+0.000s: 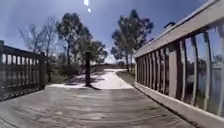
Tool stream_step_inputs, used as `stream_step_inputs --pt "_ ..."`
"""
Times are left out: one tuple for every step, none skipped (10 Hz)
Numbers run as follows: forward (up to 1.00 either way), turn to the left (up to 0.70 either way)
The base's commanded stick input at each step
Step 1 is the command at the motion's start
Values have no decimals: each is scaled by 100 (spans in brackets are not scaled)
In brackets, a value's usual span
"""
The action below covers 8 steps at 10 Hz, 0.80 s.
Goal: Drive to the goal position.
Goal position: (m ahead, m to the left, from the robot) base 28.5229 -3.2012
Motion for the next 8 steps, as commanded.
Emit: stream_step_inputs --pt "70 0" --pt "70 0" --pt "70 0" --pt "70 0" --pt "70 0" --pt "70 0" --pt "70 0" --pt "70 0"
